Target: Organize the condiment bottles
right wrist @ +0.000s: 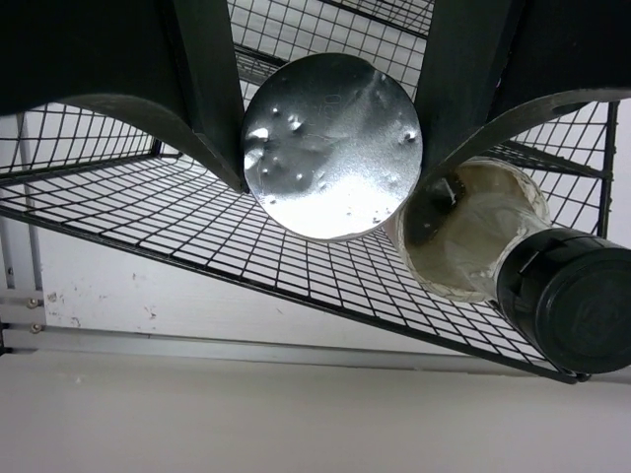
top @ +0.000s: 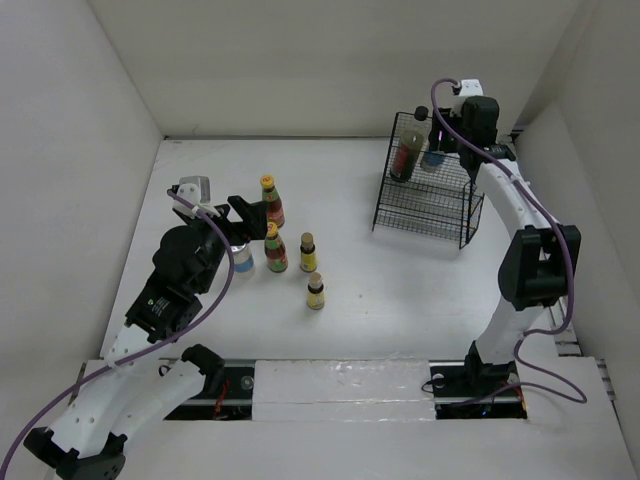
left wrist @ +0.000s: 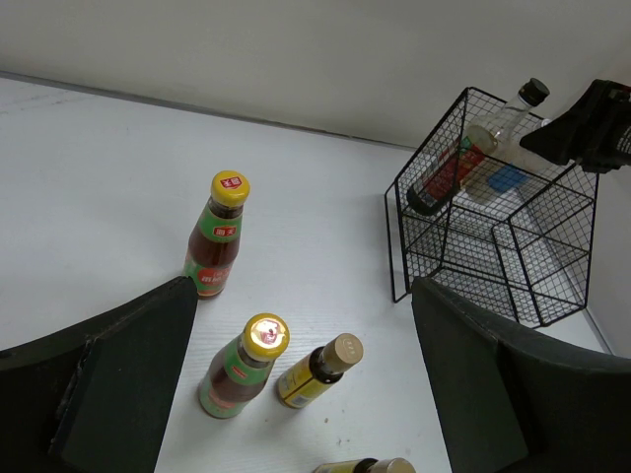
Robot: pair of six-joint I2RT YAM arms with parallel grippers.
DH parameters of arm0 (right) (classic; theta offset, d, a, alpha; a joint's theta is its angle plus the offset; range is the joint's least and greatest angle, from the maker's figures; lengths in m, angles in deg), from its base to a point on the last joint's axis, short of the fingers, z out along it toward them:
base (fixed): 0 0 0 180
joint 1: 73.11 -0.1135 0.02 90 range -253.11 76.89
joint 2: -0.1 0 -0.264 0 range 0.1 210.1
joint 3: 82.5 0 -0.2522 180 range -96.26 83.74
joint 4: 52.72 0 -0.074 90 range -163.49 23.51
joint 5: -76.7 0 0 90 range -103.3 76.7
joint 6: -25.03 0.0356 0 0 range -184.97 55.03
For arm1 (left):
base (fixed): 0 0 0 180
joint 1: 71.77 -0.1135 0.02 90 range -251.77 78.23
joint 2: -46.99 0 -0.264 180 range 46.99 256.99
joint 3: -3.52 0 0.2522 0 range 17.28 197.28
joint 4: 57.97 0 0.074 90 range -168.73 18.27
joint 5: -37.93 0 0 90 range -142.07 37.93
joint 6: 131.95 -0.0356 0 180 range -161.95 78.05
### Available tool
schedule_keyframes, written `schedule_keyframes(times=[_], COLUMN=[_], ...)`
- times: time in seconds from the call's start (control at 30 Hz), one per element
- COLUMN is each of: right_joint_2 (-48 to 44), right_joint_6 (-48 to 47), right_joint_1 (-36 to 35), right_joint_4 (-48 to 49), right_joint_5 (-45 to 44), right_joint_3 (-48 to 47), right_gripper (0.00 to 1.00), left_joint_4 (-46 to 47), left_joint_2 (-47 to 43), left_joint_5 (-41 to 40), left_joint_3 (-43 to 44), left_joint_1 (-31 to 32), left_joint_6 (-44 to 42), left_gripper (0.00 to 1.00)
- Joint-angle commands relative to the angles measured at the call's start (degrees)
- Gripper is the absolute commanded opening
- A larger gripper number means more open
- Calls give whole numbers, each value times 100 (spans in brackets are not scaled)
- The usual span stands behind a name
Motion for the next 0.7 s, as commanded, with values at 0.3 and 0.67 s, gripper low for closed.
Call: schedule_keyframes(times=[0.3, 0.67], right_joint_2=[291, 81], right_joint_6=[137, 189], right_joint_1=[1, -52], right_joint_4=[257, 204], right_joint_5=[-111, -251], right_joint_3=[-208, -156], right_gripper=[50, 77], left_joint_4=[295, 295], left_joint_2=[-27, -27], left_joint_5=[-60, -60], left_joint_3=[128, 128], left_joint_1=[-4, -4], left_joint_6=[-85, -85], left_gripper=[86, 86])
